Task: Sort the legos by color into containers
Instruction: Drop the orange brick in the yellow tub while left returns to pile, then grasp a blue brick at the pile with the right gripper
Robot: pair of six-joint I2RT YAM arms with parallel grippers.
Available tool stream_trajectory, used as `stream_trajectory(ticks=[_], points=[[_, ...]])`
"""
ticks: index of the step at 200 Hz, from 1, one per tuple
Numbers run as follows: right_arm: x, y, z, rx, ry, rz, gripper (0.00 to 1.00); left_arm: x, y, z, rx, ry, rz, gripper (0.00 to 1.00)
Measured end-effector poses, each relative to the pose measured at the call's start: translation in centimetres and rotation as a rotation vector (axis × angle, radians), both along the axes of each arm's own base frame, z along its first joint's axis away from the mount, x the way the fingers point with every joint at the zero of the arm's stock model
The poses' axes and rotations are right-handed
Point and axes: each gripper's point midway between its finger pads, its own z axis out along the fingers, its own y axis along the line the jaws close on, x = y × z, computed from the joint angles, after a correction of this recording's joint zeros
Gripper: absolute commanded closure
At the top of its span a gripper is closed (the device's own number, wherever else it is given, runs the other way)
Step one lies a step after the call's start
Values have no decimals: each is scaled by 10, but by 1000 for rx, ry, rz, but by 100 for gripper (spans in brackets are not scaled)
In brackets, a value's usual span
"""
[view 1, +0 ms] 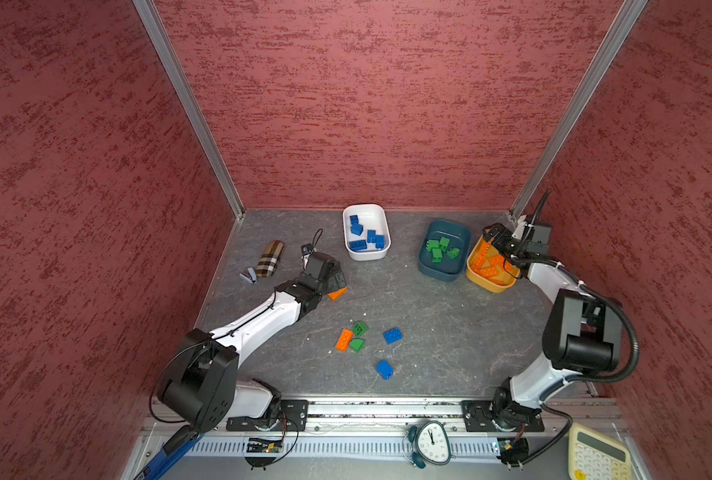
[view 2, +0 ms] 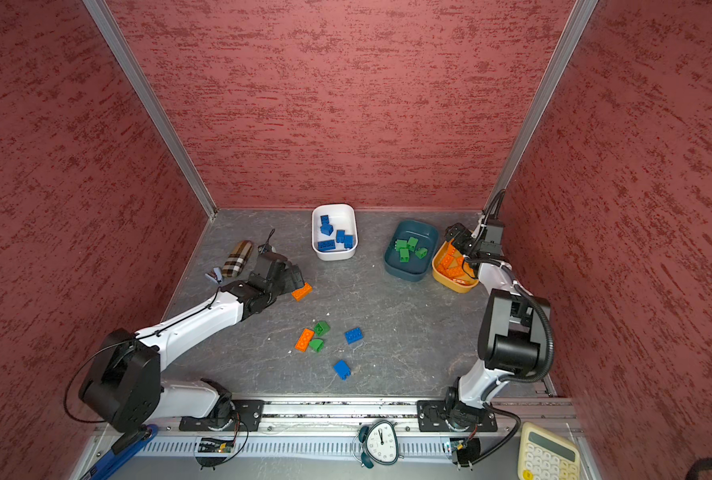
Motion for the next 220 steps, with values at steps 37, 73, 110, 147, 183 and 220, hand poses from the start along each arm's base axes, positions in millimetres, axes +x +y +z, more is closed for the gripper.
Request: stream_trajectory(ticks=[37,73,110,147,183,220], points=[[-36,81,-17,-19,43,133,2,-4,4,-12,1,43,41,1],[-74,155,-43,-30,118,290,2,-2,3,-16,-4,63,55,0],[-110,214,-62,-94,198,463,3,-2,2,-21,-7,79,63,1],[-155,259,-81,-129,301,621,3,-4,2,-25,-18,95,77,1],[-198,290,-107,-250,412,768,5,-5,-1,-25,-50,103,87,1],[-239,307,-129,-390,494,900,9,-5,-1,-26,-55,105,89,1]])
